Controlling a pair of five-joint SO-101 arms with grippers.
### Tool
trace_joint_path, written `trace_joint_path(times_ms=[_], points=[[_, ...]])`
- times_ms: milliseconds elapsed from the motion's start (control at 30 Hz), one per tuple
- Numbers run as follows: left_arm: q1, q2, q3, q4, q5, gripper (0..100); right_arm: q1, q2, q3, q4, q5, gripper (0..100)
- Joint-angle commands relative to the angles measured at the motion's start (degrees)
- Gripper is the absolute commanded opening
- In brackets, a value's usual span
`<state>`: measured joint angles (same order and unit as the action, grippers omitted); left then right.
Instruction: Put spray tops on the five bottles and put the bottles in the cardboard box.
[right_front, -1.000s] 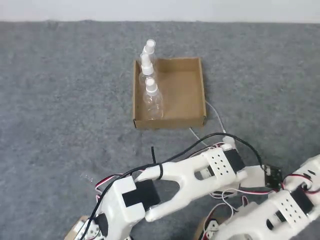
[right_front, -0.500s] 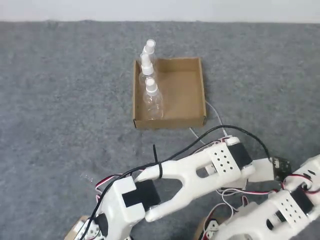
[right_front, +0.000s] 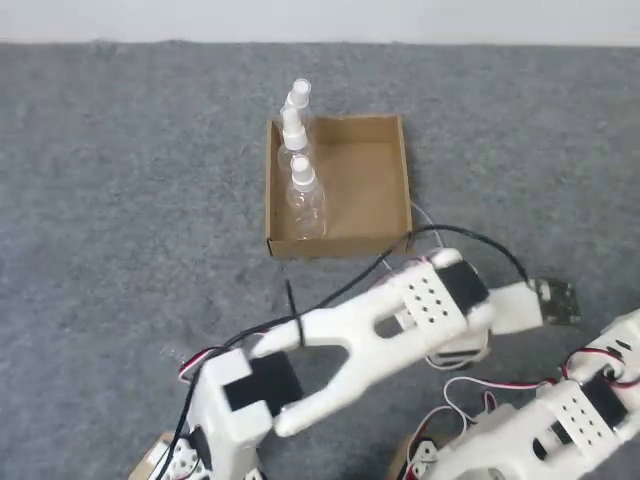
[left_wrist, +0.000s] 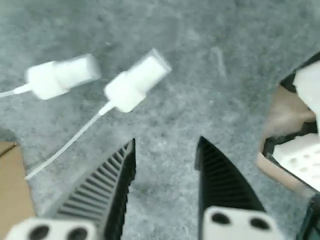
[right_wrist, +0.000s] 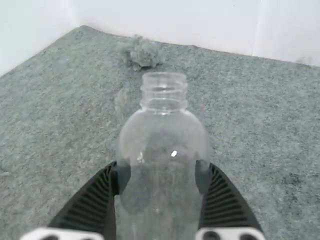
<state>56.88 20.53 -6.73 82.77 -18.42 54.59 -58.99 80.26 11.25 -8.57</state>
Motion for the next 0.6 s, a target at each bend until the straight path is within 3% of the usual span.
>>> trace_joint_path(times_ms=[0, 400, 567], points=[[-1.58, -7.91, 3.82, -5.1, 0.35, 23, 0.4, -2.59, -0.88, -1.01, 0.88, 6.6], [-1.93, -8.7, 14.99, -21.8, -3.52, 23, 0.4, -2.59, -0.79, -0.92, 0.88, 6.6], [-2.46, -8.26, 15.52, -24.26, -4.22, 23, 0.4, -2.59, -0.79, -0.92, 0.88, 6.6]])
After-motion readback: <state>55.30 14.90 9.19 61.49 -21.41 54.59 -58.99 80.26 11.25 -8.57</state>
